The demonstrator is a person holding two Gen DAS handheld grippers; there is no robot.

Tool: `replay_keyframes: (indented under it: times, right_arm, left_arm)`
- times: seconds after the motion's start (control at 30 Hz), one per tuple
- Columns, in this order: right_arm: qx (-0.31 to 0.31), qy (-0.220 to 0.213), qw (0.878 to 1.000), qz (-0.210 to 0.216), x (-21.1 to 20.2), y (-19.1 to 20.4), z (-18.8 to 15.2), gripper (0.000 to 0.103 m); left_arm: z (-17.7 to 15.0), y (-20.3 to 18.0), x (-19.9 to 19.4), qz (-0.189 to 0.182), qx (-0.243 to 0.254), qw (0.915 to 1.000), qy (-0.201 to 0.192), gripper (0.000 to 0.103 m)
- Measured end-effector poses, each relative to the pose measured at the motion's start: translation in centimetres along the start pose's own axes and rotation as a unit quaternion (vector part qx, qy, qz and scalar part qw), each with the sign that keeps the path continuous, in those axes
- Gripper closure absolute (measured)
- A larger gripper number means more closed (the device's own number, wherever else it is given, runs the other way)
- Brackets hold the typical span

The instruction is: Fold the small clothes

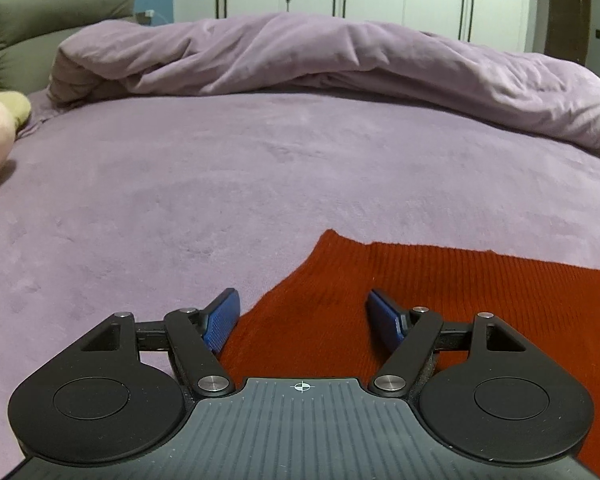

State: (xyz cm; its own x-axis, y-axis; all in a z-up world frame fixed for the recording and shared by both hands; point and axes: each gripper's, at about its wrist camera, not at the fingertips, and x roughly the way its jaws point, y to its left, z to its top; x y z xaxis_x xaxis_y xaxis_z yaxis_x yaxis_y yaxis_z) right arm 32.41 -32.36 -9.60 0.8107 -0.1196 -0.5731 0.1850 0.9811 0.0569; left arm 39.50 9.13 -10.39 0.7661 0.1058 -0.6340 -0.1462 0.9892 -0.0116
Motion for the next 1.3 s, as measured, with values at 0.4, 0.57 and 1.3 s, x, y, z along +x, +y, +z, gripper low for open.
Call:
replay_keyframes:
  times: [0.4,0.57,1.3]
  right_arm:
    - [-0.019,-0.007,0.999,-0.042,-0.8,-0.2,-0.7,0.103]
    - [-0.010,-0.009,0.999,-0.051,-0.2,-0.7,-0.9,0.103]
    - [-0.039,-0.023,0.995,-0.084,-10.0,2.3,-2.6,0.089]
  left_arm:
    - [-0.3,1.6,0.5,-0.008,-0.029,0.9995,0.010,0.014]
    - [-0.5,2.2,0.7,-0.019,-0.044,0.9988,0.006,0.012]
    - [-5.7,10.1,-10.8,-0.045,-0.018,0.9941,0.097,0.016]
